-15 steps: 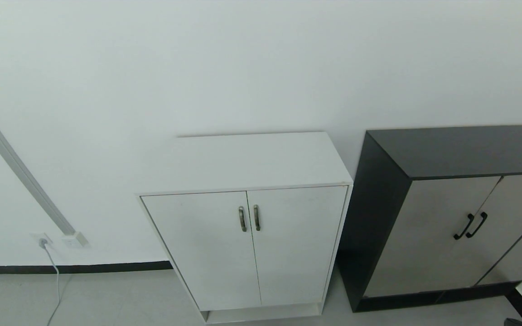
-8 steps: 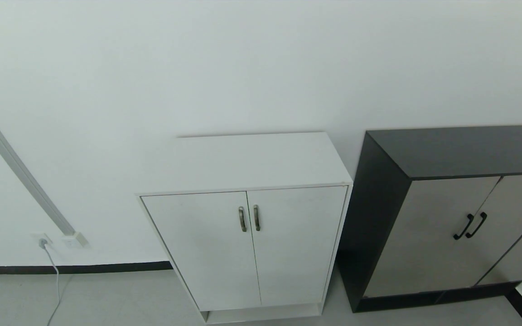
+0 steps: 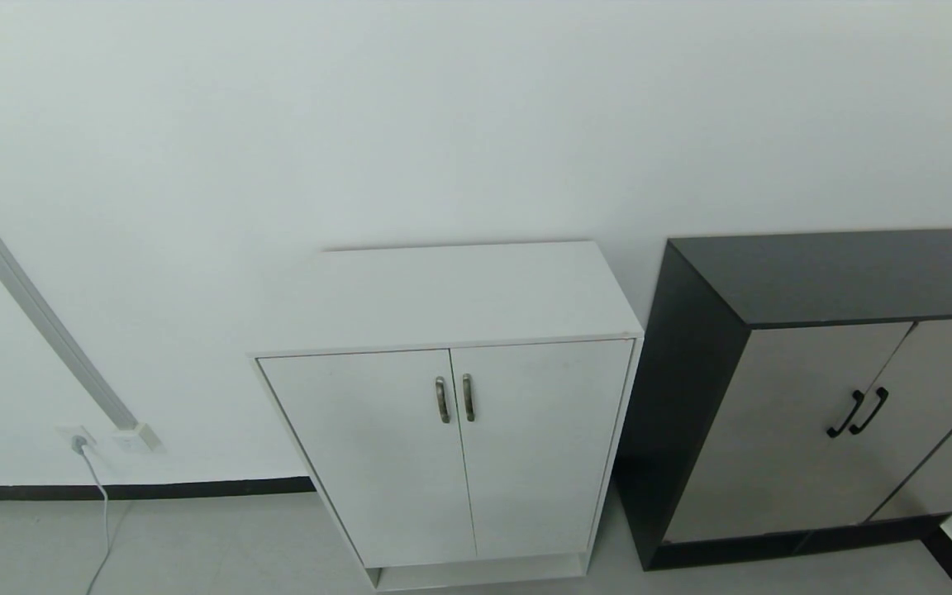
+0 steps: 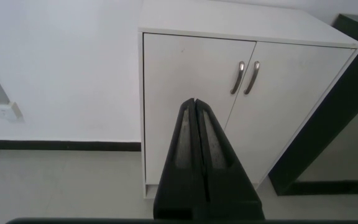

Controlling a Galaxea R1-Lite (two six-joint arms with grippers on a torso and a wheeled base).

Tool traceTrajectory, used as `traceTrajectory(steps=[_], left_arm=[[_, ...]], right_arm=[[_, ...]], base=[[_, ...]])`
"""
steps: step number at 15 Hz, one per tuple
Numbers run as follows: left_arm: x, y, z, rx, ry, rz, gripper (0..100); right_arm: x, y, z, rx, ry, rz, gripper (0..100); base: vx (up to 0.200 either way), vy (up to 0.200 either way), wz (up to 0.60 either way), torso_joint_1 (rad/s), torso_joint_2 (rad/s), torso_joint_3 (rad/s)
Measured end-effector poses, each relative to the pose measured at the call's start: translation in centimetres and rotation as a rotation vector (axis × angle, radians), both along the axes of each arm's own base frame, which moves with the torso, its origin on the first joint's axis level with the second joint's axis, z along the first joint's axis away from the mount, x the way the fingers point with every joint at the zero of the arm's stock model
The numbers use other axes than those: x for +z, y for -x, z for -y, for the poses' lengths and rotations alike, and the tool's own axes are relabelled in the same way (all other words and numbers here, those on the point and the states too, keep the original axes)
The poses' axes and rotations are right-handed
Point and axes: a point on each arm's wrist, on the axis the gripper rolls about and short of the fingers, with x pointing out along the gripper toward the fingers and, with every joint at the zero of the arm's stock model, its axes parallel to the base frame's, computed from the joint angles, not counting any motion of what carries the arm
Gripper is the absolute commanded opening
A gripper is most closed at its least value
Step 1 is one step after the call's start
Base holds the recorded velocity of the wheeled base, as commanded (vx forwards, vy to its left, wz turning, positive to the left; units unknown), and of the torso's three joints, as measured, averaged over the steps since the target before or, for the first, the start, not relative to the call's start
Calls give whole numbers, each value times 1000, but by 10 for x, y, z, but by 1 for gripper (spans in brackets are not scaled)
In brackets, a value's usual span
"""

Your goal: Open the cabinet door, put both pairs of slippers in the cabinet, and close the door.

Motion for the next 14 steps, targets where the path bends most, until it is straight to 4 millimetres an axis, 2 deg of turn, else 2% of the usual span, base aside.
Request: traceTrajectory(steps=[9,14], left_arm=[[0,0,0,1,1,0,0],[0,0,0,1,1,0,0]], right_arm=[[0,2,0,46,48,46,0],[0,5,2,-179,37,81,0]], base=[[0,0,0,0,0,0],[0,0,0,0,0,0]])
